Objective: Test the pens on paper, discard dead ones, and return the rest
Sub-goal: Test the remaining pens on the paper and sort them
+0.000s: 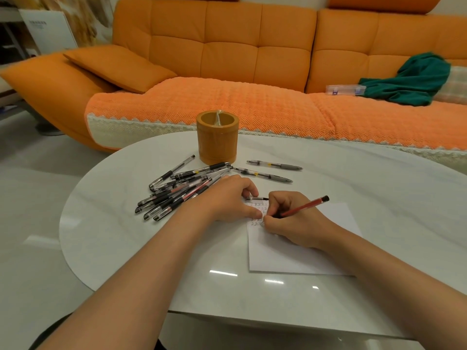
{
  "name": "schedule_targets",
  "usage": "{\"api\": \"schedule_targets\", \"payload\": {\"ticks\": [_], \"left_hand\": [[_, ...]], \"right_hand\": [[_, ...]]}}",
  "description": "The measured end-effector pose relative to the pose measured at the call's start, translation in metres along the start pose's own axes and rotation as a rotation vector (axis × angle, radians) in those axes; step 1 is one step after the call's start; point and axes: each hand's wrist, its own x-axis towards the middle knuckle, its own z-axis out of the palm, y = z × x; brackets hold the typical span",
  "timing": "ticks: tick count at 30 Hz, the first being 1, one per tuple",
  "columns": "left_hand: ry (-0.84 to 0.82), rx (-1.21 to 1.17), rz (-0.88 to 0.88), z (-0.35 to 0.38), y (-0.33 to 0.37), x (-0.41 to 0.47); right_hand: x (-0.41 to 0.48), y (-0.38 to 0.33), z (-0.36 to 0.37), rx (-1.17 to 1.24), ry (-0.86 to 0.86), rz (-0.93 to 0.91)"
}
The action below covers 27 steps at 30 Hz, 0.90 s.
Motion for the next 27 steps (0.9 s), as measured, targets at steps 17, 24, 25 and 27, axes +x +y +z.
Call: {"api": "schedule_targets", "payload": {"ticks": [17,24,25,27], "left_hand": [[0.000,-0.016,-0.007,-0.0009,0.0035,-0.0024],[0.007,-0.024,-0.008,-0.0003,0.0027,-0.0017],[0.006,-0.021,-0.009,0.0001,0.0029,-0.0018],[0.008,-0.014,-0.010,0.0007,0.0025,-0.0019]], "right_hand": [[-0.0008,-0.0023,0.0004,-0.022,-0.012,-0.003],[0.0003,-0.0005,0.0014,-0.020,-0.003,-0.005],[0.0003,0.0004,0.0011,-0.030,0.000,-0.013],[-0.0001,0.0017,0.0005,-0.049,-0.002,-0.033]]}}
